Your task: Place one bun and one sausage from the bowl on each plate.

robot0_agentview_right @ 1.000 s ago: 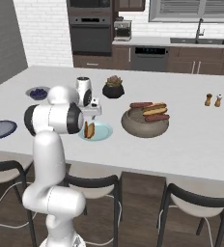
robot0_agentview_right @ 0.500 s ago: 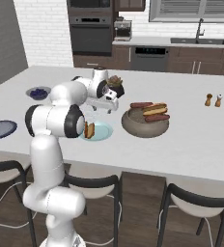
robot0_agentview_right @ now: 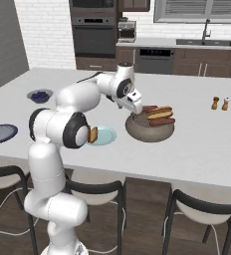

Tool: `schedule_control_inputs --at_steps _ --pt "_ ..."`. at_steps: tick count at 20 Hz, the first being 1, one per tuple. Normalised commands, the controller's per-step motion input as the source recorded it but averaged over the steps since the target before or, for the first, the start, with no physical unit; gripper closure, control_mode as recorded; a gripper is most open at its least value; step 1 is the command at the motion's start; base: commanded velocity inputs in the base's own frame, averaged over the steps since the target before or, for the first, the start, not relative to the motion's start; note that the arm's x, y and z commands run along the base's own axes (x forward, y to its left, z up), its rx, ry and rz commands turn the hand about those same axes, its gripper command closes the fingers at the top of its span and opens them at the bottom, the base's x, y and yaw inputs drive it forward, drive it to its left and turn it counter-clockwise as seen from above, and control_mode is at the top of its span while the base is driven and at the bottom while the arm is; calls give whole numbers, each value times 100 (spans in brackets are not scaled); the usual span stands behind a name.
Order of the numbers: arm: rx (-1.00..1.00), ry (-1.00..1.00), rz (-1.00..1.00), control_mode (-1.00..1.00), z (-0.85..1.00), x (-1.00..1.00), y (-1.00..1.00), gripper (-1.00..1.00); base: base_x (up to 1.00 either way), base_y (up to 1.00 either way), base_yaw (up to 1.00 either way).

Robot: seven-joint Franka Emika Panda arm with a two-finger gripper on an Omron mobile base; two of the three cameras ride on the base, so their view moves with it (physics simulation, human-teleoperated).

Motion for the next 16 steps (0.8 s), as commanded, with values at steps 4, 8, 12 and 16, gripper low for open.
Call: schedule_control_inputs --at_steps 4,8,12,16 --pt "10 -12 -38 -100 0 -1 -100 -100 0 0 0" --pt "14 -15 -24 -100 0 0 -100 -100 0 0 0" --pt "12 -3 -11 -100 0 5 -100 -100 0 0 0" --pt "13 0 -5 -100 -1 21 -96 -100 0 0 0"
